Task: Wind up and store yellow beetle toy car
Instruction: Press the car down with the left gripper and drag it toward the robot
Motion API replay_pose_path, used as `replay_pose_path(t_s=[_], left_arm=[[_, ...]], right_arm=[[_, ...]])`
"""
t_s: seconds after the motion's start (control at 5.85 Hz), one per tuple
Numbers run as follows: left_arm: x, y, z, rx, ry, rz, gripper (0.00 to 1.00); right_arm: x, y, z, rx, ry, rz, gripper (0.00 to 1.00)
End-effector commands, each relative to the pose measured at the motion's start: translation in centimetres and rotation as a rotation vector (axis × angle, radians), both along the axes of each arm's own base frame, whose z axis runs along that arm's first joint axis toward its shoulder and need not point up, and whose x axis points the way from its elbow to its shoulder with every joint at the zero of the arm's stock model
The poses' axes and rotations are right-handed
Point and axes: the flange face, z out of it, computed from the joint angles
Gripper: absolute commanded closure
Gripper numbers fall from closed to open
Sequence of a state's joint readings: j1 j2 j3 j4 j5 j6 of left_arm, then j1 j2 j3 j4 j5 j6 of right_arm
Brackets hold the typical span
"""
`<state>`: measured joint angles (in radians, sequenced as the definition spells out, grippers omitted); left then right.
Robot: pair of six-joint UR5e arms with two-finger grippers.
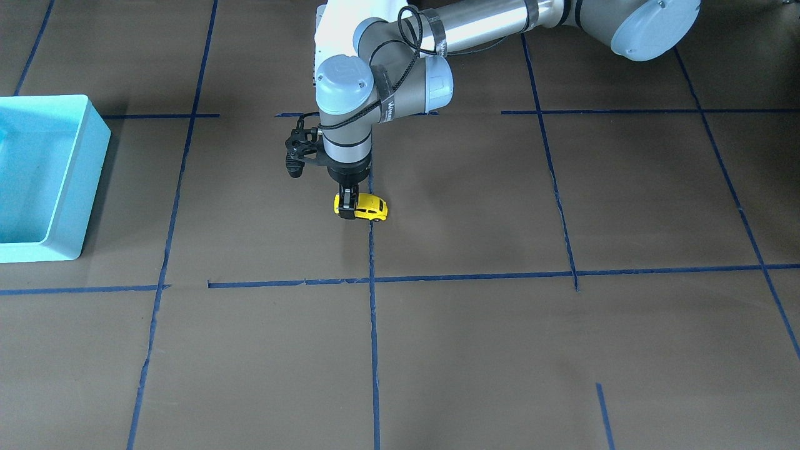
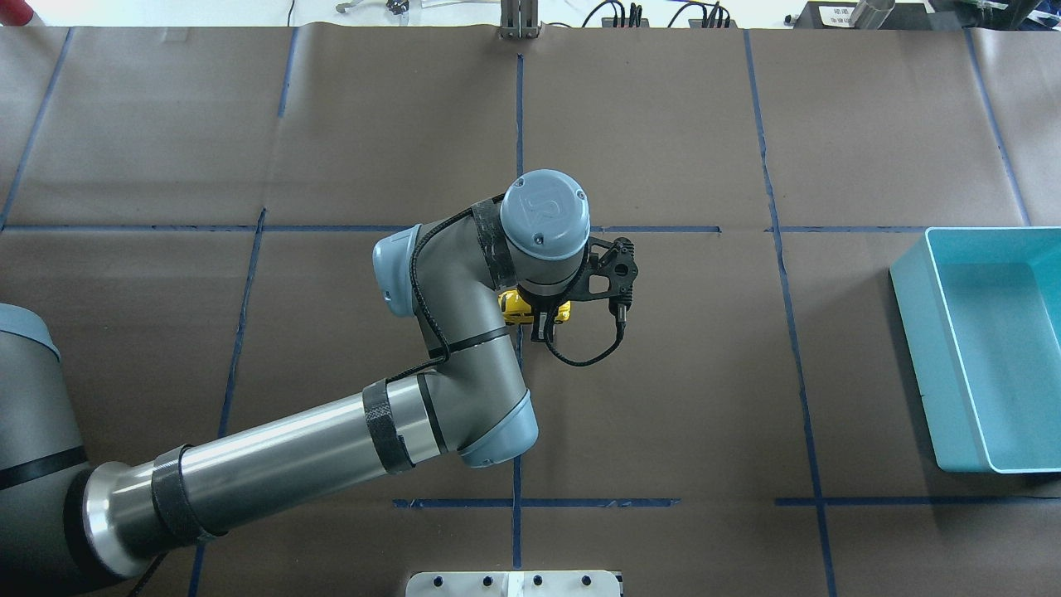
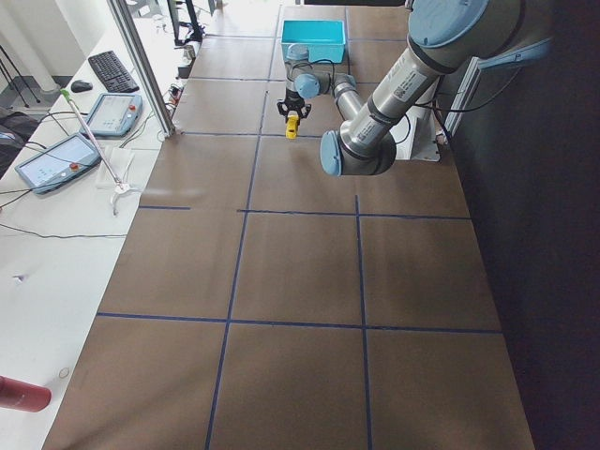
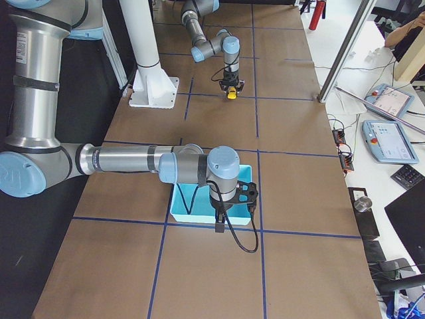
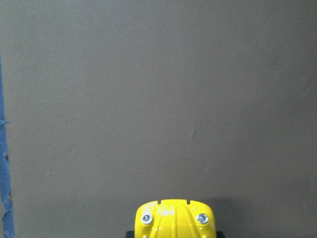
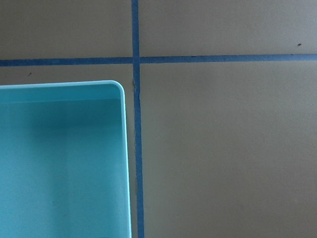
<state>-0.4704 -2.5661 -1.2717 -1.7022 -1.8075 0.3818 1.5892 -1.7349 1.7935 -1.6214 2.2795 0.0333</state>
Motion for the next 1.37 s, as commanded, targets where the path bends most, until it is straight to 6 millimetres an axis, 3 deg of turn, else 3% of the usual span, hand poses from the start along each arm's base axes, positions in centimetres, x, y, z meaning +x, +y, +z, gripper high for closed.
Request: replay_pose_path(t_s=[0.0,1.2], left_arm=[[0.04,0.00,0.68,-0.029,0.011,-0.036,0.94],[0.08,0.31,1.51,-0.009,0.001,0.041,0.96]], right_arm=[[0.00,0.02,0.16,-0.003,0.000,-0.001,0.00],[0.00,-0.18,0.97,0.018,0.000,0.000,0.00]])
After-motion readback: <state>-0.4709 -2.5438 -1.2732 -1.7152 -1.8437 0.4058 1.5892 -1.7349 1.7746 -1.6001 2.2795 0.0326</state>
